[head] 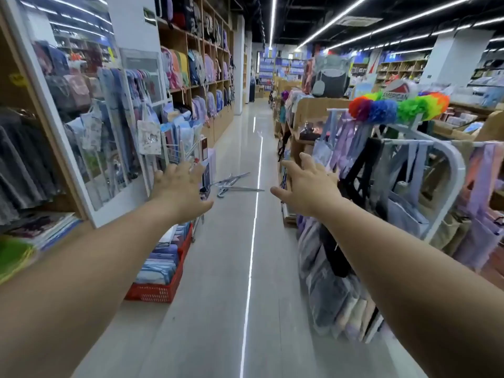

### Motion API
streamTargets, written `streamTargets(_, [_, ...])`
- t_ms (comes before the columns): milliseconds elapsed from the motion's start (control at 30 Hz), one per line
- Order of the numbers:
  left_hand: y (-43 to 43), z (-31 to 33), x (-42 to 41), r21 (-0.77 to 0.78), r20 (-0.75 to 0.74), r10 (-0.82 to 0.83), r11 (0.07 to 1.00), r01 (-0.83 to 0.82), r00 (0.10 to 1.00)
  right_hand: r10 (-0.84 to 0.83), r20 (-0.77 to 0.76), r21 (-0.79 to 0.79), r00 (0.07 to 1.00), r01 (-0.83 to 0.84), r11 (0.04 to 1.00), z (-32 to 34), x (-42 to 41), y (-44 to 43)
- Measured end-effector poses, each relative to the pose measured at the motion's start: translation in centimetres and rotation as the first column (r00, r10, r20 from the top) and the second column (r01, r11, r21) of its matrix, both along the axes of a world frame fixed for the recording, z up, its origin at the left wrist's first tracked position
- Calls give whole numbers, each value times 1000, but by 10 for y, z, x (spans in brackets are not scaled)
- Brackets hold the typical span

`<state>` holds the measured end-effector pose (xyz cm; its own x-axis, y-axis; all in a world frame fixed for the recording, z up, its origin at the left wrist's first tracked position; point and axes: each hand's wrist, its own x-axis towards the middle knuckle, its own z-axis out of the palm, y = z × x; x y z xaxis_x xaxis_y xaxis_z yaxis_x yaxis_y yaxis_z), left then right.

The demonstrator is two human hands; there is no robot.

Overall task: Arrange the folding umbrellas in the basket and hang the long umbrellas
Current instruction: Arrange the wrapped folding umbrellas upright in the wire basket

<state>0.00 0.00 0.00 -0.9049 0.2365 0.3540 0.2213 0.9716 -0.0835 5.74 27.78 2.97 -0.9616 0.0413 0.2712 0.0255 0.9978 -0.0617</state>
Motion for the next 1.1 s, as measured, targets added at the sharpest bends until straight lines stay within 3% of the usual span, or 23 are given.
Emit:
streamTargets(167, [-22, -4, -102, -77, 73, -4, 997, 10, 997, -49, 71, -15, 996, 50, 999, -15, -98, -23])
streamTargets(400, [-20, -37, -228, -53, 197, -24, 998, 35, 980, -43, 176, -19, 983, 47, 999, -56, -227, -24])
streamTargets(1100, [103, -134, -675, -20, 409, 84, 996, -83, 909, 88, 396, -78, 914, -62, 995, -154, -708, 99])
